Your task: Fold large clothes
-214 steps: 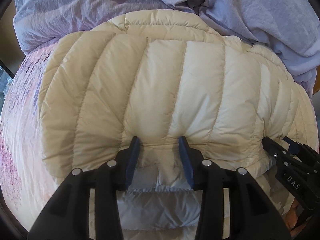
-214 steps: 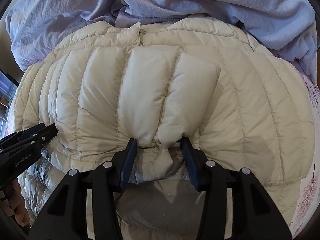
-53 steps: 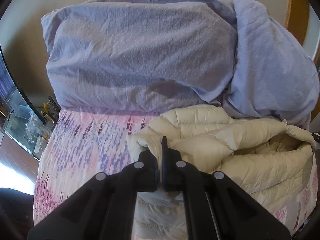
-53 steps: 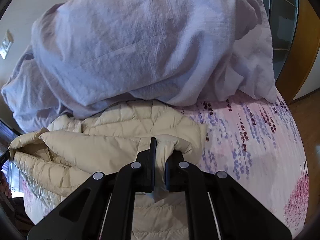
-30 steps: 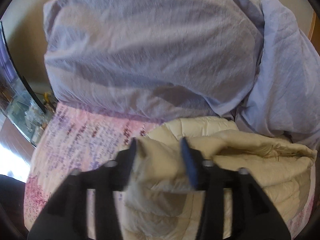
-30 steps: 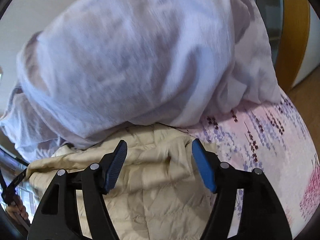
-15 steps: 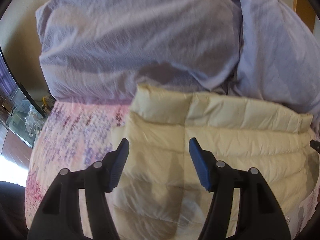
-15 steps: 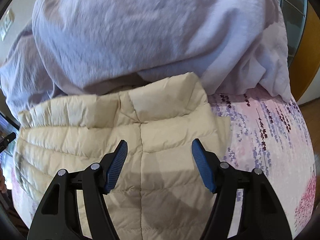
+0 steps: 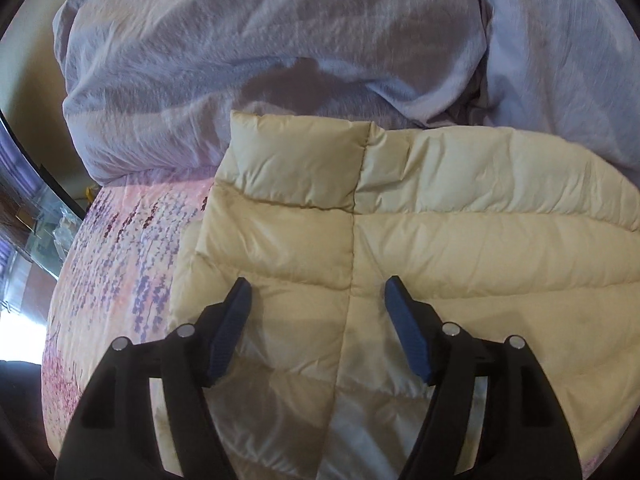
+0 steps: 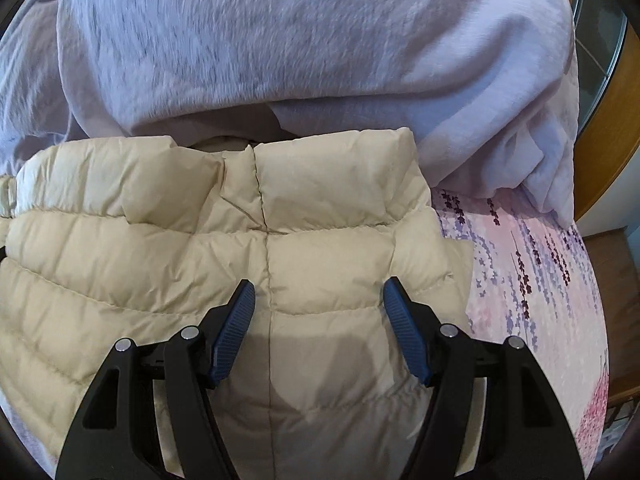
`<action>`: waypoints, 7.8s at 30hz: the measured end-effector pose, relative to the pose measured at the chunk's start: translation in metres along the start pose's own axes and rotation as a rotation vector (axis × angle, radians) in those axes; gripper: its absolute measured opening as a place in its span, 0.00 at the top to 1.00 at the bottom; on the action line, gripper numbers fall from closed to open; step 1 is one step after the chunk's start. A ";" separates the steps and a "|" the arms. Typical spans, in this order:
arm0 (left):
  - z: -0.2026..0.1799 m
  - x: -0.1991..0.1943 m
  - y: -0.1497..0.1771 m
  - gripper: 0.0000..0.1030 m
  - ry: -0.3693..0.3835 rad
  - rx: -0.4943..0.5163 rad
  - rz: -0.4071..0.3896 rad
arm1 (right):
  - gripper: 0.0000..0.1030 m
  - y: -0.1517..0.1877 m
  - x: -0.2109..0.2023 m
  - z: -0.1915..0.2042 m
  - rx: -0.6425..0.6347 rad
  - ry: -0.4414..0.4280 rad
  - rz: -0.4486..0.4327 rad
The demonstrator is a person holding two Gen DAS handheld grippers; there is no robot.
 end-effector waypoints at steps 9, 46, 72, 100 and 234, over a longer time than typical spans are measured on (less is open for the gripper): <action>-0.002 0.021 -0.004 0.29 -0.056 0.001 -0.007 | 0.33 0.001 0.018 0.007 0.030 0.051 -0.038; 0.009 0.052 -0.011 0.14 -0.141 -0.047 -0.063 | 0.15 0.009 0.076 -0.003 0.101 0.058 -0.101; 0.008 0.057 -0.013 0.10 -0.129 -0.055 -0.035 | 0.08 -0.008 0.104 -0.007 0.111 0.073 -0.024; 0.076 -0.044 0.081 0.20 0.183 -0.214 0.052 | 0.10 0.070 0.018 -0.127 0.428 -0.081 0.288; 0.129 -0.032 0.186 0.56 0.441 -0.517 0.195 | 0.37 0.155 -0.013 0.069 -0.029 -0.034 0.157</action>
Point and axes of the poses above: each gripper's, at about its wrist camera, not at the fingertips, and x roughly the way its jaws point, z to its left, y to its underside, the point moved 5 cm from there along x, roughly the way its jaws point, and after that the axes turned 14 degrees about x, right-handed, at the moved point
